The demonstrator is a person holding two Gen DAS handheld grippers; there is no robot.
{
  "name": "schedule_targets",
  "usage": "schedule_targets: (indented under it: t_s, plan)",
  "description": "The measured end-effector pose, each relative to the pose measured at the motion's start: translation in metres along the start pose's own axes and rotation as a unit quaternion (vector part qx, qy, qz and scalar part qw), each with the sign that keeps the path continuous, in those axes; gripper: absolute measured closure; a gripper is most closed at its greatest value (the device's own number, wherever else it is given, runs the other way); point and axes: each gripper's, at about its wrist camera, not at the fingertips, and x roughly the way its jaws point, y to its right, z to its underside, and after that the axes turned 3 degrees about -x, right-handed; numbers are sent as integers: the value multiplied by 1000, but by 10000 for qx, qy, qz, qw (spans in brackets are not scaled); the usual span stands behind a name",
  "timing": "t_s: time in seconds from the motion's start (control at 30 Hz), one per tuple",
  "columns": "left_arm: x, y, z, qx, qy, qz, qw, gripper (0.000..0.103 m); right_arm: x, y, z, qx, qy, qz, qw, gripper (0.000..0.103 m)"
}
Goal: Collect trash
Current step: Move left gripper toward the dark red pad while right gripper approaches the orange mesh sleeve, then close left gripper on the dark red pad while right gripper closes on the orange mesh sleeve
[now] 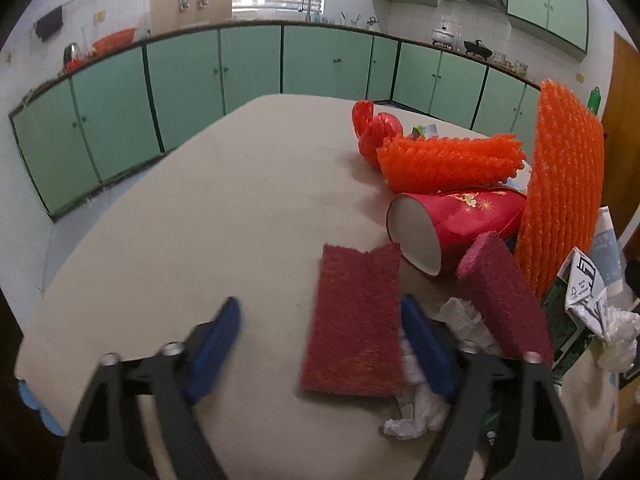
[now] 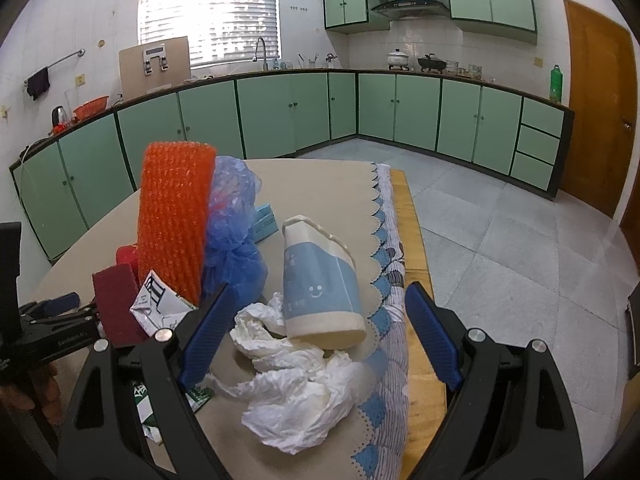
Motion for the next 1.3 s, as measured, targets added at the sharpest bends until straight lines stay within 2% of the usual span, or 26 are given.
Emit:
schedule_targets:
  t_s: [0.07,0.17,0.43,0.67,0.93,1.1,1.3]
  plan:
    - [0,0,0,10,52,25,10000,46,2,0,-3,16,0,-19,10000,19]
    - [-2,1,0,42,77,178,9998,61,3,-2,-6,-8,26,-56,10000,19]
    - [-18,-7,-7,-155,254,148,9994,61,-2,-17,-13,-112,119,-268,9995,19]
    - [-43,-13,-12,-269,412,272,9984,61,-14,-41,-14,-226,132,-649,9975,19]
    - [-59,-17,-15,-272,519,249,9980,61,-17,-61,-18,-275,243,-775,9963,19]
    - [-57,-15,-20,-196,631,191,9976,61,-11,-74,-30,-295,376,-791,9957,26]
    - [-52,-21,-26,-174,718,59,9973,61,-2,-88,-41,-194,462,-747,9959,28]
